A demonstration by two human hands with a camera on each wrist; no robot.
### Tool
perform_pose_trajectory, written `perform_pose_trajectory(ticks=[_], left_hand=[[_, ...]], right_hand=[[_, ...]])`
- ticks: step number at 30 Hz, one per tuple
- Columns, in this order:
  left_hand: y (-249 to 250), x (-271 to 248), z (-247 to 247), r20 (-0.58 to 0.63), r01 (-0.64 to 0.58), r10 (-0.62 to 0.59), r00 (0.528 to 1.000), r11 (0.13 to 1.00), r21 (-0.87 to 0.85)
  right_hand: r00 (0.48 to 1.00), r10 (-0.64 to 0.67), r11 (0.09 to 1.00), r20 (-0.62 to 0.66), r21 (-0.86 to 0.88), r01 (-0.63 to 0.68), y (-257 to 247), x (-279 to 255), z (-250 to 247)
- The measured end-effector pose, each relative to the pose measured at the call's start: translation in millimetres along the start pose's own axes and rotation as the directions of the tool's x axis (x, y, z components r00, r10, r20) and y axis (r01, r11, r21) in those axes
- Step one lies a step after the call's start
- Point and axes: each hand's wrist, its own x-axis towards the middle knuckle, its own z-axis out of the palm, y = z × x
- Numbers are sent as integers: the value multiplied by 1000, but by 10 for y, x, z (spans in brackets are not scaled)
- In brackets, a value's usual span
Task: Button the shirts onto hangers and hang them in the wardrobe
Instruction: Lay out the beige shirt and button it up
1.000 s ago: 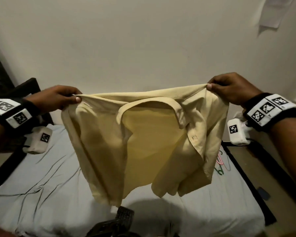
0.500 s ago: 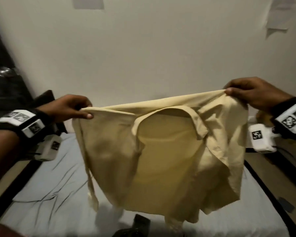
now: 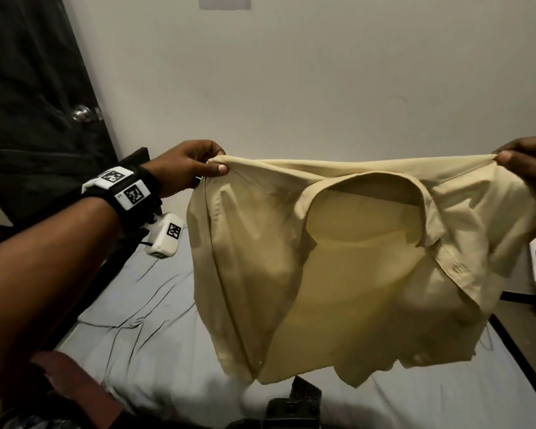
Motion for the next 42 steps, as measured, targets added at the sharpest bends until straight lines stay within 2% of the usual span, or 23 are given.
perform_pose_trajectory(ticks=[2, 5, 8, 10, 12, 14, 16, 18, 21, 23, 25, 27, 30, 33, 37, 39, 42], left_hand=[[-5, 25, -5, -62, -38, 41, 997, 998, 47], [-27, 104, -24, -141, -87, 107, 984, 986, 140], [-93, 179, -96, -190, -115, 138, 972, 985, 129], [-190, 260, -155, -212, -143, 166, 963, 982, 119], [-252, 346, -249, -247, -178, 200, 948, 978, 111], [-282, 450, -361, -235, -154, 187, 954, 976, 152], [-361, 582, -479, -253, -117, 164, 953, 975, 190], [-451, 668, -590, -275, -115, 182, 944, 963, 244], [-581, 691, -660, -296, -65, 163, 941, 946, 317], [-564, 635, -636, -286, -42, 151, 946, 935, 353], [-483, 534, -549, -270, -35, 164, 949, 904, 427], [-367, 420, -424, -178, -65, 181, 967, 854, 516], [-252, 312, -266, -82, -110, 216, 973, 744, 659], [-229, 285, -99, -5, -137, 230, 973, 598, 789], [-367, 349, 10, 209, -271, 181, 961, 460, 846], [-462, 374, 79, 240, -272, 126, 962, 430, 861], [-624, 431, 202, 212, -235, 101, 972, 430, 872]], right_hand=[[1000, 1, 1000, 19, -20, -1, -40, -9, -15], [985, -13, 997, 174, -72, 26, -50, -47, -110], [935, -18, 953, 353, -276, 123, -129, -74, -52], [928, -1, 909, 373, -386, 156, -134, -41, 6], [922, 30, 892, 386, -426, 149, -126, -5, 64], [929, 59, 934, 365, -348, 77, -89, -10, 98], [946, 98, 991, 308, -117, -65, -80, -39, 128], [943, 151, 976, 298, 105, -189, -84, -82, 139], [944, 133, 957, 303, 209, -202, -82, -146, 145], [962, 76, 981, 261, 155, -120, -54, -161, 170], [980, -11, 1000, 197, 24, 6, -15, -146, 204], [990, -44, 990, 131, -125, 61, 68, -81, 211], [1000, -11, 944, -1, -329, 10, 196, 21, 276], [991, -64, 879, -122, -476, -2, 235, 47, 379], [983, -102, 848, -151, -530, 7, 392, 140, 399], [987, -76, 865, -139, -501, -4, 515, 193, 392], [991, -64, 868, -119, -497, -4, 639, 200, 353]])
